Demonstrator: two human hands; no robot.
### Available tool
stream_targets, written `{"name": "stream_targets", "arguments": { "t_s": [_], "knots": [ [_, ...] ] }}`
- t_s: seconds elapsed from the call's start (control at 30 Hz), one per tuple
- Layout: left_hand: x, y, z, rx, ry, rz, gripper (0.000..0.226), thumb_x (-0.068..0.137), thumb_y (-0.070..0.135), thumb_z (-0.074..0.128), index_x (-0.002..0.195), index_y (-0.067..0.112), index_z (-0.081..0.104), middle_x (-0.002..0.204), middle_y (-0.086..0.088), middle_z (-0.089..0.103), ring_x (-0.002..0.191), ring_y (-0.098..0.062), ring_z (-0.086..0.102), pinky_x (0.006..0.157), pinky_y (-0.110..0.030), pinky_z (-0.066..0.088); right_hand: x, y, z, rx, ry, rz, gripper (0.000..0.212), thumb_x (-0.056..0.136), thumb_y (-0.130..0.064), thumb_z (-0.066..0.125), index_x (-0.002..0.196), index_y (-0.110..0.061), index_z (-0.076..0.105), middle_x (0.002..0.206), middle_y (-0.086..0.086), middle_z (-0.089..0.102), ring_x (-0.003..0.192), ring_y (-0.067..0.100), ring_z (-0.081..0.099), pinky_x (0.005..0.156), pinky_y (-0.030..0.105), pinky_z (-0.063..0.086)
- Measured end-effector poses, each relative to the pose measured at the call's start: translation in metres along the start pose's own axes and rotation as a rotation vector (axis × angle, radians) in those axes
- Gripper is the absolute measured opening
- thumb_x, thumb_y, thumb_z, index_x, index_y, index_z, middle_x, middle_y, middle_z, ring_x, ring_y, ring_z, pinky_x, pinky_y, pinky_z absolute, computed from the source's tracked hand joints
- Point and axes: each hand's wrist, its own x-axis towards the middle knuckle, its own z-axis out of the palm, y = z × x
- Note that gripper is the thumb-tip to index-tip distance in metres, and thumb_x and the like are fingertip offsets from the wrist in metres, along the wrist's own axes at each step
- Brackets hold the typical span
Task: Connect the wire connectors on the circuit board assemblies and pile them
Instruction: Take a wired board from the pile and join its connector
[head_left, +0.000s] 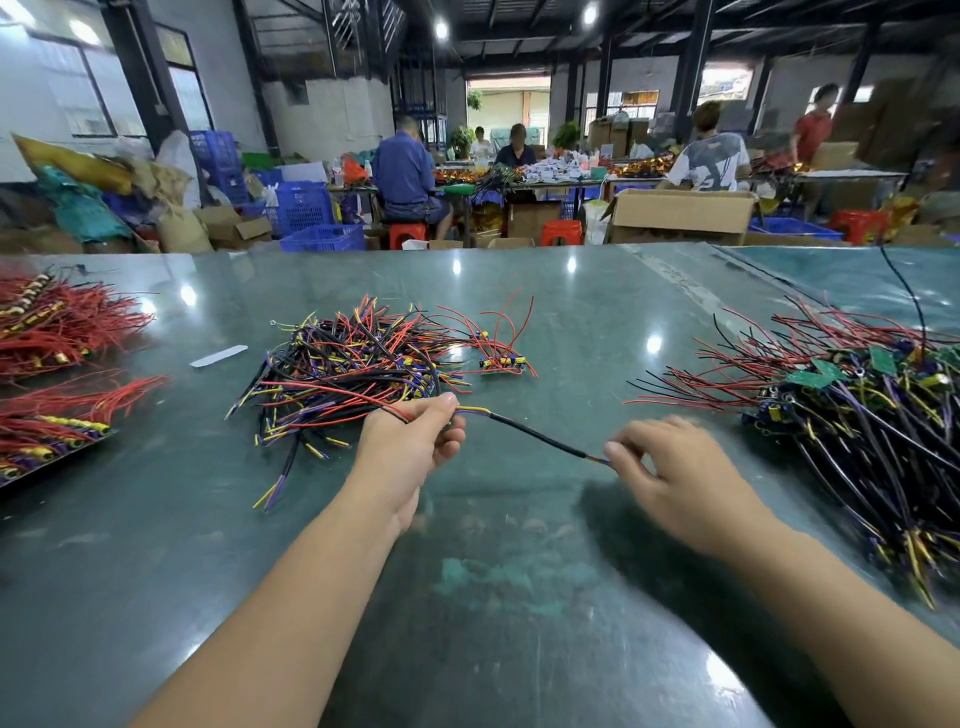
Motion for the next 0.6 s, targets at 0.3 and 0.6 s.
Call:
{"name": "stream_targets", "arguments": {
  "t_s": [0.3,0.6],
  "knots": [
    [-0.0008,0.0003,0.0020,-0.018,-0.064,-0.046,0.015,0.091,0.009,0.060,0.077,0.007,0.064,0.056,0.002,0.064,0.047,-0.003,0.057,0.048,-0.013,0.049,-0.0001,-0.0006,0.0048,0.255,-0.169,0.024,0.014,0.093,-0.032,0.057,0.094,-0.027,0.069,0.093,-0.018,0.061,0.104,0.012,0.047,0.084,0.019,0.032],
    [0.0005,-0.0020,0.0022,-0.034,-0.031,-0.043,0.016,0.091,0.009,0.059,0.077,0.007,0.065,0.059,-0.001,0.063,0.047,-0.004,0.056,0.048,-0.014,0.049,0.0010,0.0033,-0.0042,0.273,-0.209,0.017,0.011,0.089,-0.031,0.063,0.079,-0.035,0.063,0.088,-0.019,0.061,0.098,0.007,0.049,0.085,0.024,0.037]
  ]
}}
